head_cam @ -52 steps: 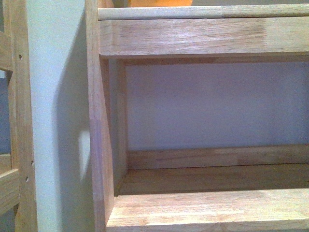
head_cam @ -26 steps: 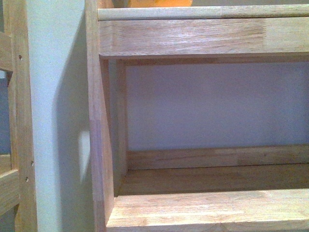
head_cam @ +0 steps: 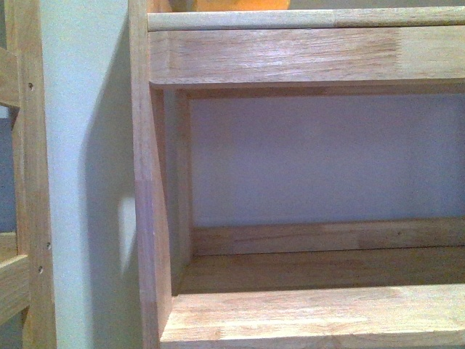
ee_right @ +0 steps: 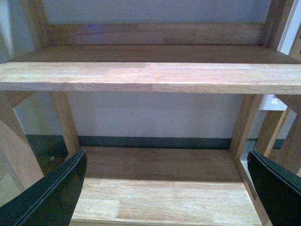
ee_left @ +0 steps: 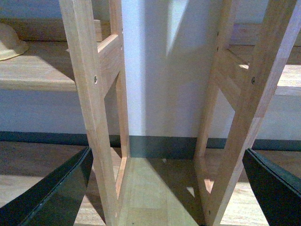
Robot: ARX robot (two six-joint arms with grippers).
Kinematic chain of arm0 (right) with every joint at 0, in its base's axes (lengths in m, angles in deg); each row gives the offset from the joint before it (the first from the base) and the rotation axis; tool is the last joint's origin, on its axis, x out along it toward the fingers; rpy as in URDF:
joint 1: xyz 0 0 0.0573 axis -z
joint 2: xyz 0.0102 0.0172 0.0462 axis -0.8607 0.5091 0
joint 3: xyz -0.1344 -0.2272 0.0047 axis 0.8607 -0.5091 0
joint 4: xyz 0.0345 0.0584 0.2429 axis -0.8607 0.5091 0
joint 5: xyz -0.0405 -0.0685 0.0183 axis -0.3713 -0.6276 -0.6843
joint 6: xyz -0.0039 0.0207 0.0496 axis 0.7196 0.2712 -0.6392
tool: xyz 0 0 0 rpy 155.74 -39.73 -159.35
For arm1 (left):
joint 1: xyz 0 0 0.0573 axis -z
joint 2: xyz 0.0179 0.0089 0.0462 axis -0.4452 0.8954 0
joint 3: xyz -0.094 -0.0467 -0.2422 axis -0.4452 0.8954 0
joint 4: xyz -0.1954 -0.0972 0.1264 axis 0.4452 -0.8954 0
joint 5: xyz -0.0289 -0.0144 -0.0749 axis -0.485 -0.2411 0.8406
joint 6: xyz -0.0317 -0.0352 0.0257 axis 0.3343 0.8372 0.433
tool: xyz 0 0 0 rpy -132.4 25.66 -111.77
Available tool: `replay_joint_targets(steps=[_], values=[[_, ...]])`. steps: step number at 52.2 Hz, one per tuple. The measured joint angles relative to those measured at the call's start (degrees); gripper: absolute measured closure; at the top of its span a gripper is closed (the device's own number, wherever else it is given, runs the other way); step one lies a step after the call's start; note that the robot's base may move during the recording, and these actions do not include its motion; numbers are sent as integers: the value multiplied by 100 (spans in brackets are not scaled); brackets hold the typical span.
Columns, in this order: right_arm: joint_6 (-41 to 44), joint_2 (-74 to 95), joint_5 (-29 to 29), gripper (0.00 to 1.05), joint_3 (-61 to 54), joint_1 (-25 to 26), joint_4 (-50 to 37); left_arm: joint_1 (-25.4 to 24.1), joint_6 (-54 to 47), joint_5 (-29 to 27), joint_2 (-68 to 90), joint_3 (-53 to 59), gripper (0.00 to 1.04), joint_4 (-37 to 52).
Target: Put away toys
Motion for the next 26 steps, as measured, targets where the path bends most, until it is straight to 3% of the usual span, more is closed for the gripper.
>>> replay_joint_targets(steps=[26], values=[[0, 0, 0, 0, 0, 0, 0, 0, 2, 0, 0, 0, 6, 0]])
